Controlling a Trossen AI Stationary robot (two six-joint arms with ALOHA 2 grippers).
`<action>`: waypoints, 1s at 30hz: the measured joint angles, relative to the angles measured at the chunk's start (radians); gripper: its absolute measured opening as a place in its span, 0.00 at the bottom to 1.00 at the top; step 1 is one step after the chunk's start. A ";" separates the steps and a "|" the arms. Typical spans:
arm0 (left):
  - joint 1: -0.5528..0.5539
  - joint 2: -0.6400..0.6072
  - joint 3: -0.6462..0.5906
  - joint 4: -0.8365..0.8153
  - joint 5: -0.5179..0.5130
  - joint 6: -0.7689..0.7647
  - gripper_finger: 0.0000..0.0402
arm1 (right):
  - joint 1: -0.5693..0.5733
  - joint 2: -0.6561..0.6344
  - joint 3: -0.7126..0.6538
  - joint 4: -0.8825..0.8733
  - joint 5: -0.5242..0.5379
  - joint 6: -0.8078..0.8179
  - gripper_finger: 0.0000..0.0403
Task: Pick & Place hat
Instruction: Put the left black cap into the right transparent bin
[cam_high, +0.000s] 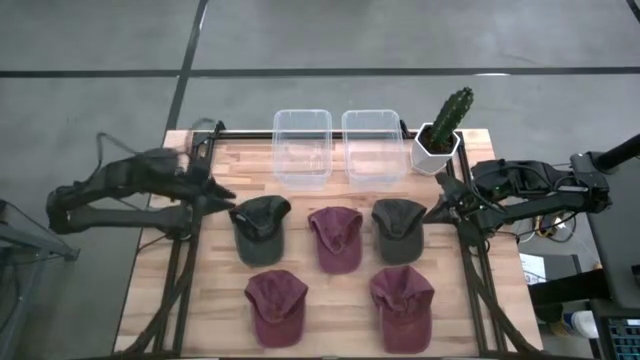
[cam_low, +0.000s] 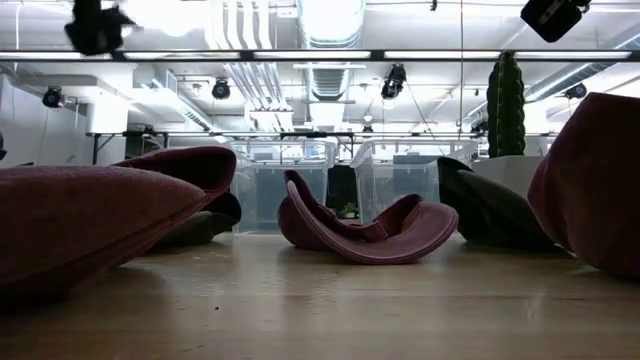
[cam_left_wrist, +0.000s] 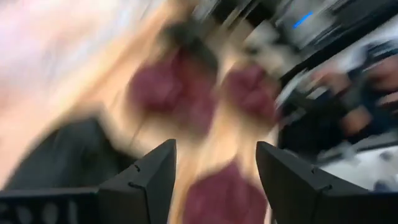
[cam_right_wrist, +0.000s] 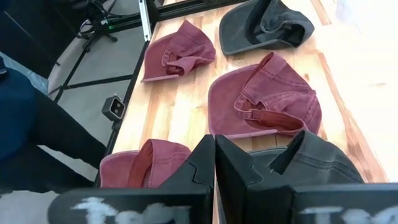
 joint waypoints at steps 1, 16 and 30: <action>0.000 0.030 0.001 -0.058 0.002 -0.020 0.53 | 0.000 0.000 0.000 0.000 0.000 0.000 0.02; 0.000 0.241 -0.092 -0.183 0.101 -0.290 0.53 | 0.000 -0.001 0.000 -0.003 -0.002 0.000 0.02; -0.001 0.243 -0.090 -0.185 0.098 -0.443 0.53 | 0.000 -0.001 0.000 -0.004 -0.002 -0.003 0.02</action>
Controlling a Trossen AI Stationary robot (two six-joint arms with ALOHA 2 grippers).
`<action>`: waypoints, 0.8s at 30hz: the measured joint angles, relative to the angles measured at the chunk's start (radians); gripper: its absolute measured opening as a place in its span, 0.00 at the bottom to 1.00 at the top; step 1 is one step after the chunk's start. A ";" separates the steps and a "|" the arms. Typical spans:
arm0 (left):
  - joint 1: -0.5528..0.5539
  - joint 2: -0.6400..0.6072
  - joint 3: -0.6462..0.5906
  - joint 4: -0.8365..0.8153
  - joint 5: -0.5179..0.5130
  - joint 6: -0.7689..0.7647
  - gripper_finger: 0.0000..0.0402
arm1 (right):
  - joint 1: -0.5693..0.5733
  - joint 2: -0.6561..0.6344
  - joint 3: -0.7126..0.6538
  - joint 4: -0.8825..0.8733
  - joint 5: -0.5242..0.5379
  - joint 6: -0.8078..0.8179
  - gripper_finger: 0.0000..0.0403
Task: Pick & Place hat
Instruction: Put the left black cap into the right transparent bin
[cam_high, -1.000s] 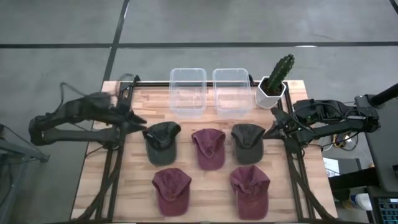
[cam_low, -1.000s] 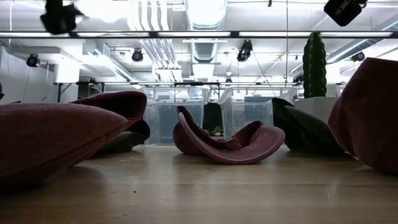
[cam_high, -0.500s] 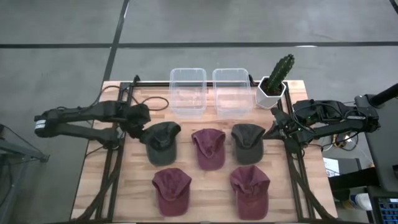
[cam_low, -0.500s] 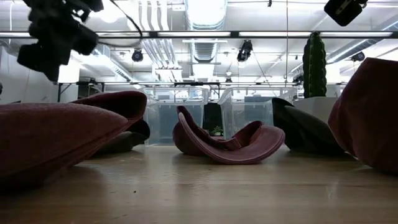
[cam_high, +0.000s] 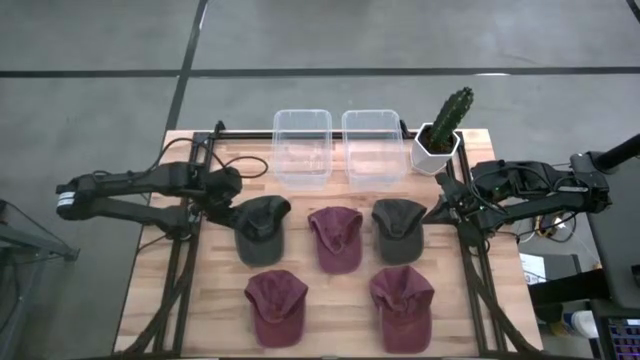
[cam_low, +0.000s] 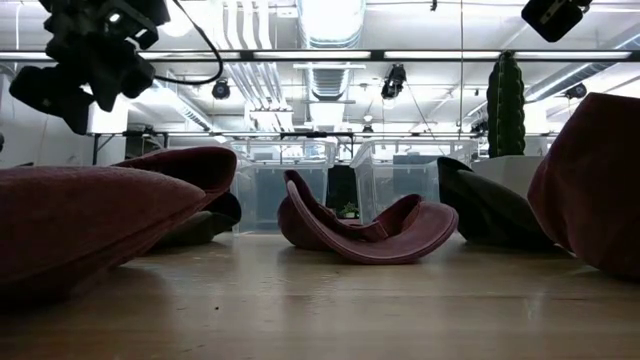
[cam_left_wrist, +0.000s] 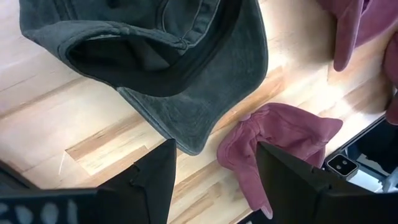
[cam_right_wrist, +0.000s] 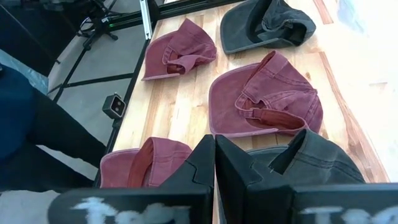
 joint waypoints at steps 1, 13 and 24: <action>0.000 0.000 0.000 0.000 0.000 0.001 0.53 | 0.000 0.000 0.000 0.000 0.000 0.000 0.02; -0.040 -0.003 -0.114 0.006 -0.069 -0.147 0.53 | 0.000 0.000 0.000 -0.001 0.000 0.000 0.02; -0.045 0.048 -0.133 0.053 -0.181 -0.164 0.53 | 0.000 0.000 0.000 0.000 0.000 0.003 0.02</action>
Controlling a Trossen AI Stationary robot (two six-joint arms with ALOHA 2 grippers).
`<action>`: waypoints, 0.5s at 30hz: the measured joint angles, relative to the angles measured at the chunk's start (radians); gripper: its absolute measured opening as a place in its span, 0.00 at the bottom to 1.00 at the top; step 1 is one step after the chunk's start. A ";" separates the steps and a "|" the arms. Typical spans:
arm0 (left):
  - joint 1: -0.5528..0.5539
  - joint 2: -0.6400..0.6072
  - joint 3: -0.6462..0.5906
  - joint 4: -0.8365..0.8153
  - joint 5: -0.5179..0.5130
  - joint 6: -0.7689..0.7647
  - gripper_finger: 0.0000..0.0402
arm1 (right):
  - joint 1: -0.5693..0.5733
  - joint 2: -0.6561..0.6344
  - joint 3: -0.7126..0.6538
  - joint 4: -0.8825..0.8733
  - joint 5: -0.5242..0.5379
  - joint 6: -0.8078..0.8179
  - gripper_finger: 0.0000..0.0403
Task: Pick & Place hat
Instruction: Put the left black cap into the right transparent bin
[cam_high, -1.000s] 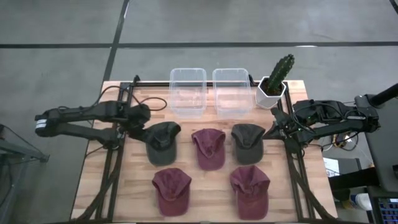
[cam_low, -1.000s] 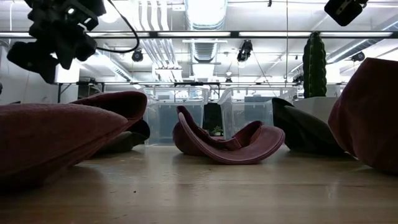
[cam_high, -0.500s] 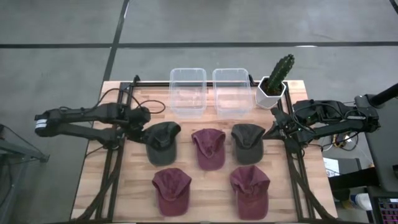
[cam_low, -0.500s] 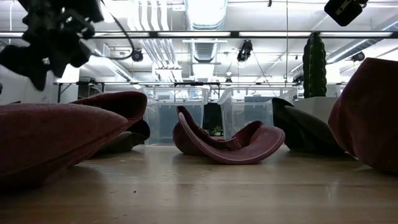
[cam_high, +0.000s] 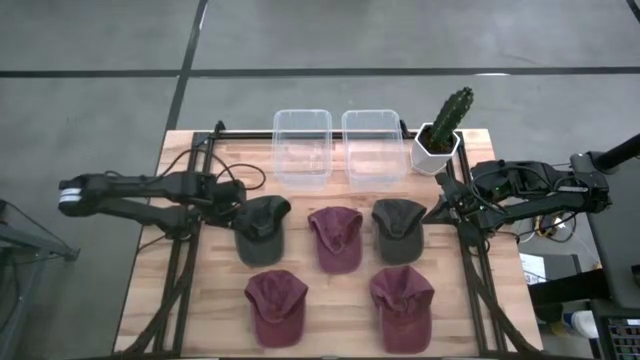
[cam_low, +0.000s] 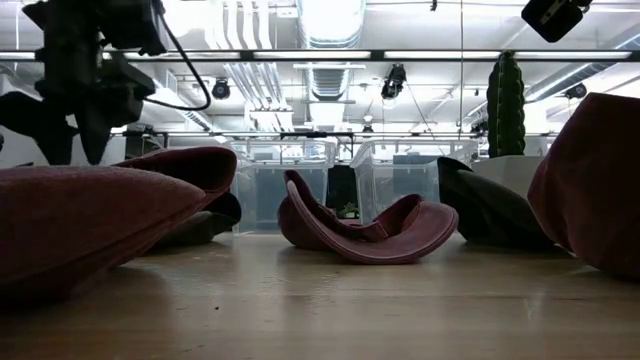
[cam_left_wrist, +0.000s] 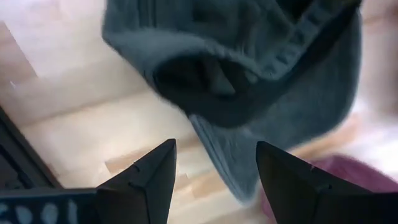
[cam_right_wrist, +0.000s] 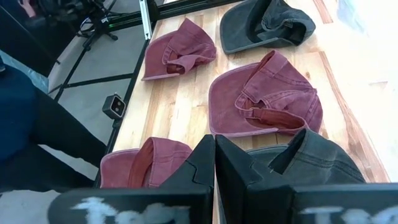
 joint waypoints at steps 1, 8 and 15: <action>0.000 0.012 -0.004 0.010 -0.009 0.000 0.53 | 0.000 0.000 0.000 0.000 0.001 0.000 0.02; -0.012 0.092 -0.094 0.133 0.044 -0.067 0.53 | 0.000 0.000 0.000 0.000 0.024 0.007 0.02; -0.022 0.132 -0.199 0.278 0.094 -0.081 0.49 | 0.000 0.000 0.000 0.000 0.024 0.023 0.02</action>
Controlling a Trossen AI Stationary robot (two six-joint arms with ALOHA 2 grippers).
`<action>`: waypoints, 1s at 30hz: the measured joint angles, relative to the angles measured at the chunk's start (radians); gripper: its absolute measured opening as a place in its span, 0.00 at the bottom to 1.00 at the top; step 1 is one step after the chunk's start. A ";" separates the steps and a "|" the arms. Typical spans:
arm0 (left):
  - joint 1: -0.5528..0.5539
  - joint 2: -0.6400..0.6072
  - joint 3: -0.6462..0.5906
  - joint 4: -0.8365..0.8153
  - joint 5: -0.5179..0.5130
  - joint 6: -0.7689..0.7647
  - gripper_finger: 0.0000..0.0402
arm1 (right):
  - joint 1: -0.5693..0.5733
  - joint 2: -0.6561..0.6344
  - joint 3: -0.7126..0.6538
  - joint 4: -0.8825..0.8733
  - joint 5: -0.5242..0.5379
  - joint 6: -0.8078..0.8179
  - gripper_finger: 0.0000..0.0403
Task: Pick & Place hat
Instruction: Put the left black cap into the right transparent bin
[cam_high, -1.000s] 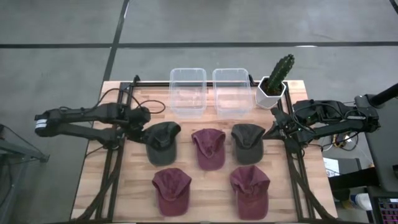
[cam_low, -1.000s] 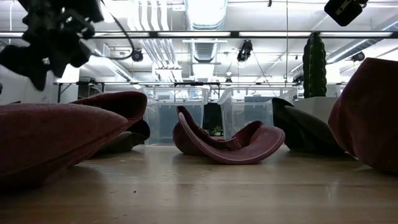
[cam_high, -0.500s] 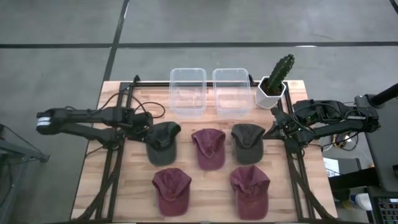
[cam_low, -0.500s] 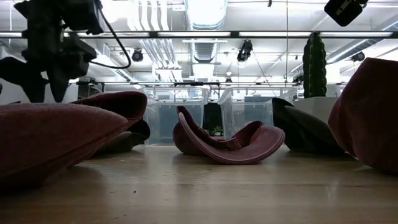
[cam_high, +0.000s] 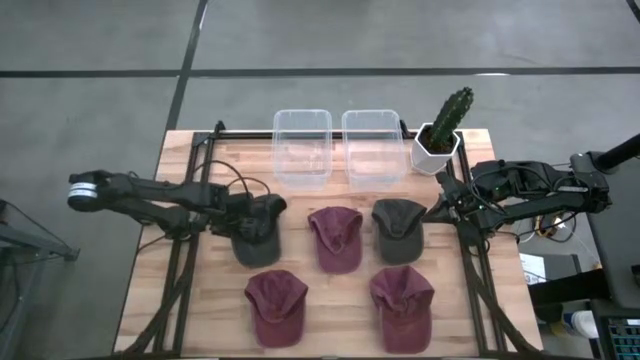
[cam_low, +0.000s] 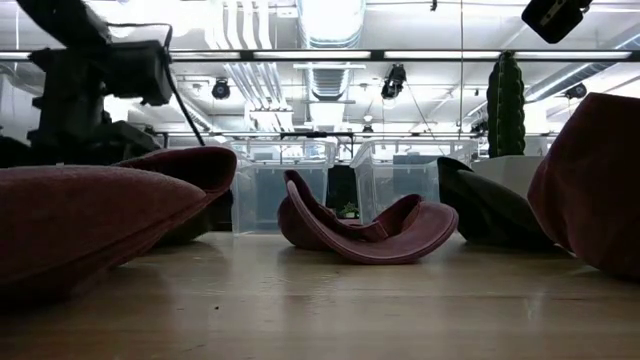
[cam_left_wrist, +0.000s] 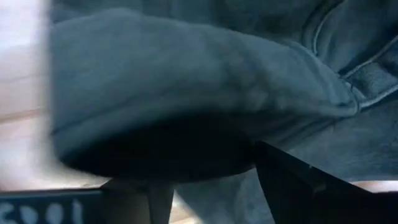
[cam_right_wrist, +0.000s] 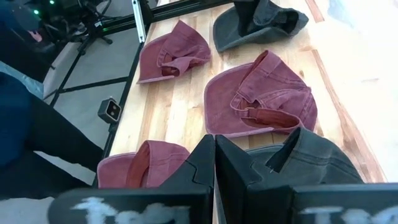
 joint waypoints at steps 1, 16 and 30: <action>0.000 0.001 -0.016 0.041 0.018 0.000 0.46 | 0.000 0.000 0.000 0.000 0.000 -0.002 0.02; -0.012 -0.064 -0.072 0.142 -0.004 -0.001 0.02 | 0.000 0.000 0.000 0.000 0.000 -0.008 0.02; -0.021 -0.293 0.360 -0.341 -0.259 -0.010 0.01 | 0.000 0.002 0.000 0.000 -0.002 0.000 0.02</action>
